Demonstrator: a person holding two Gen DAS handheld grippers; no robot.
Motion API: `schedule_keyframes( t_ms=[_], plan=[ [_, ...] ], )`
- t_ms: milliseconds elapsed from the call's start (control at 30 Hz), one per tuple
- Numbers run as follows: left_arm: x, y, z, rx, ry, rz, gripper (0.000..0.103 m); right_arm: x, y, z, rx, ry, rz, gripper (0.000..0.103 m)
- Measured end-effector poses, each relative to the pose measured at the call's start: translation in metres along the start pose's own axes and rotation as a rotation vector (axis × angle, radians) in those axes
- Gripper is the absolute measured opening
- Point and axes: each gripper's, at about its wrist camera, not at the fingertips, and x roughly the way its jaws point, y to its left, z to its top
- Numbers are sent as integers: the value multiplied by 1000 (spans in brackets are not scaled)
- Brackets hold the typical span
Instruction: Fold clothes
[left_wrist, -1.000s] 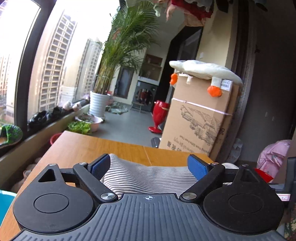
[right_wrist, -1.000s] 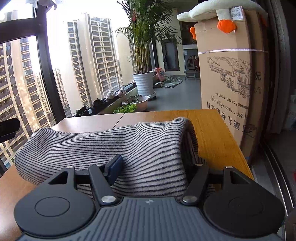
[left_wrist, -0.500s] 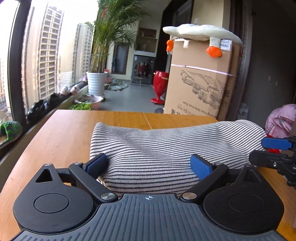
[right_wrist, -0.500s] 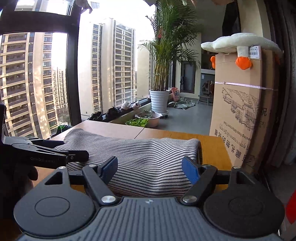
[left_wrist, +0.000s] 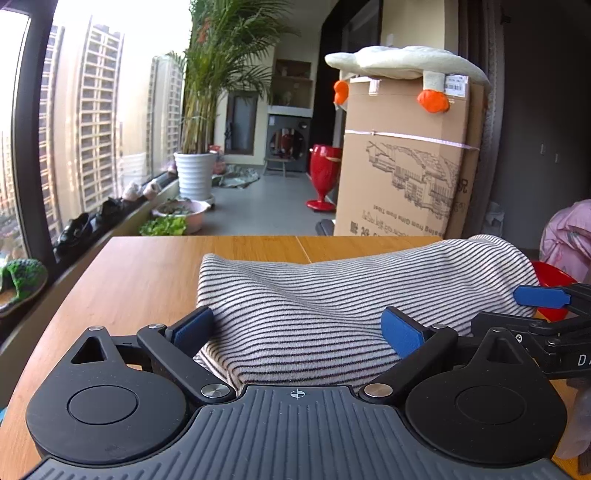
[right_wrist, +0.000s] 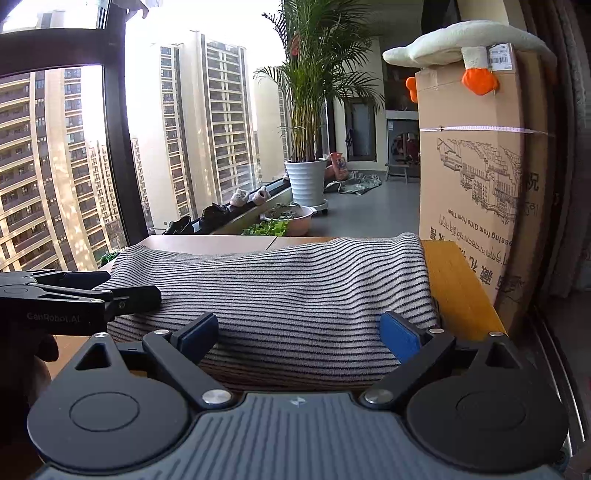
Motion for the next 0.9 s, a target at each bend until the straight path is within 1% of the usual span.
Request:
schedule_keyframes(
  t_ms=[33,67,100,133,200,233,300,333,400,433,500,533,600,633,700,733,800,867,900],
  plan=[
    [-1,1,0,-11,-7,15,102,-1,1,-1,-2,-5,-9,99],
    [-6,1,-2,-22,-30,30,102,-3,1,-1,-3,-10,-22,100],
    [-11,1,-3,-32,-59,45,102,-3,2,-1,0,-14,-41,100],
    [-21,0,-6,-31,-106,45,102,-4,1,-1,7,-20,-64,101],
    [-35,-4,-9,-27,-149,-6,102,-8,-3,-2,45,-46,-110,103],
    [-39,-6,-10,-30,-152,-51,102,-9,-7,-2,76,-48,-122,103],
    [-39,-10,-9,-29,-122,-140,103,-7,-19,-2,149,-33,-118,103],
    [-35,-13,-10,-12,-95,-161,103,-6,-26,-2,184,-25,-108,103],
    [-31,-16,-11,3,-66,-143,103,-7,-34,-3,226,-40,-104,103],
    [-29,-14,-12,0,-58,-142,103,-11,-34,-3,216,-72,-117,103],
    [-21,-10,-10,-29,-22,-122,103,-17,-30,-1,130,-143,-149,103],
    [-16,-7,-6,-49,-1,-112,103,-15,-29,3,97,-156,-139,103],
    [-10,-4,-4,-50,16,-85,103,-7,-32,11,61,-154,-90,103],
    [-7,-1,-2,-38,15,-71,103,-1,-37,15,77,-127,-51,103],
    [-1,6,1,-37,13,-47,103,14,-52,21,220,-42,39,103],
    [3,11,3,-56,19,-36,103,16,-56,21,279,-31,67,103],
    [11,23,6,-104,35,-16,103,15,-57,16,332,-35,110,103],
    [13,34,6,-158,49,-19,103,12,-54,6,325,-53,131,103],
    [11,34,5,-156,44,-15,103,11,-53,3,325,-63,122,103]
  ],
)
